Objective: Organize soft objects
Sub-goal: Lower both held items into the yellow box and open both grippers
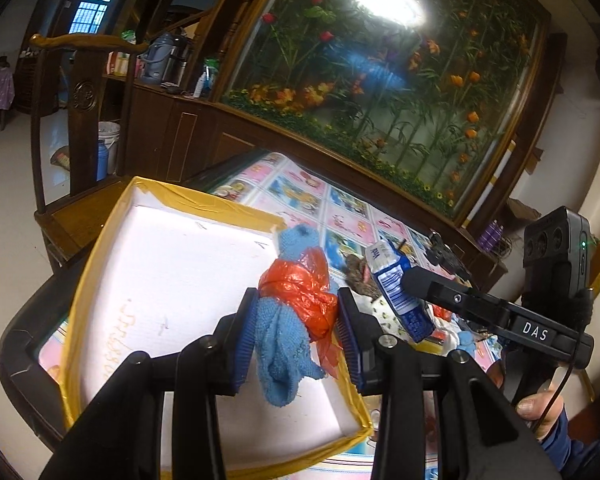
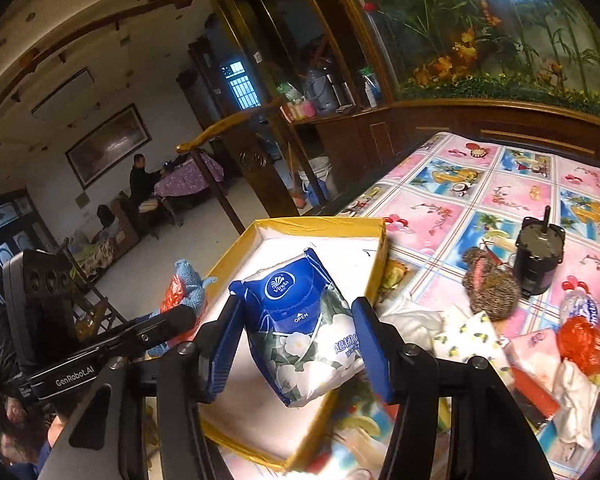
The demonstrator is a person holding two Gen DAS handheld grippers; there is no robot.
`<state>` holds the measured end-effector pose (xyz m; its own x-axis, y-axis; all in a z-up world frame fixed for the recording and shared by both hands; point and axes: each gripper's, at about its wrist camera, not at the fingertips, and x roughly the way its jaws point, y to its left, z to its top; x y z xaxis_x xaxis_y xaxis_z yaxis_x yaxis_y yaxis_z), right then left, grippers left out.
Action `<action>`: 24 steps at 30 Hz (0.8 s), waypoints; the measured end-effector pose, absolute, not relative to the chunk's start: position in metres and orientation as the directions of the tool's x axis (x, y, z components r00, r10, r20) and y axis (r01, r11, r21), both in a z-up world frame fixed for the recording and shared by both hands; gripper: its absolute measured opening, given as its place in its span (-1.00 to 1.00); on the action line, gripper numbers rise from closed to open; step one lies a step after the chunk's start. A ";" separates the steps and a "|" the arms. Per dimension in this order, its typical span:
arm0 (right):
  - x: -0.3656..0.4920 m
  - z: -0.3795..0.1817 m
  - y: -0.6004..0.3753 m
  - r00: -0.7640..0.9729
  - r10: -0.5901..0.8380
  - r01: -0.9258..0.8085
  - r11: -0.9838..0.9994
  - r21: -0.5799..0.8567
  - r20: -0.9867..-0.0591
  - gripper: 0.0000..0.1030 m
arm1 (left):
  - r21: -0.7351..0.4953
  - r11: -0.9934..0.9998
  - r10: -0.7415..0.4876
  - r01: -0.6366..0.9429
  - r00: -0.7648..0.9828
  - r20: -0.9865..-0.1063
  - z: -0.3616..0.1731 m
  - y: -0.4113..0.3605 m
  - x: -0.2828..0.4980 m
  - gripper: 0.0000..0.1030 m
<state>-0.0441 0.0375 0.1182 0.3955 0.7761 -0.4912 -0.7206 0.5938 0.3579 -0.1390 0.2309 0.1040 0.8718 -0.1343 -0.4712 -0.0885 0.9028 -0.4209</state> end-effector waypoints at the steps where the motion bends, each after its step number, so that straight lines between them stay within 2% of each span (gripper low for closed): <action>1: -0.042 0.118 0.042 0.389 0.778 -0.718 0.592 0.367 -0.494 0.17 | -0.425 0.900 -0.128 -0.097 0.873 -0.471 0.104 0.235 -0.138 -0.29; 14: -0.003 0.125 0.104 0.364 0.776 -0.676 0.601 0.427 -0.515 0.17 | -0.375 0.913 -0.060 -0.162 0.855 -0.516 0.111 0.274 -0.108 -0.29; 24: 0.033 0.110 0.142 0.354 0.722 -0.629 0.655 0.420 -0.594 0.17 | -0.364 0.911 -0.064 -0.195 0.805 -0.590 0.098 0.305 -0.064 -0.29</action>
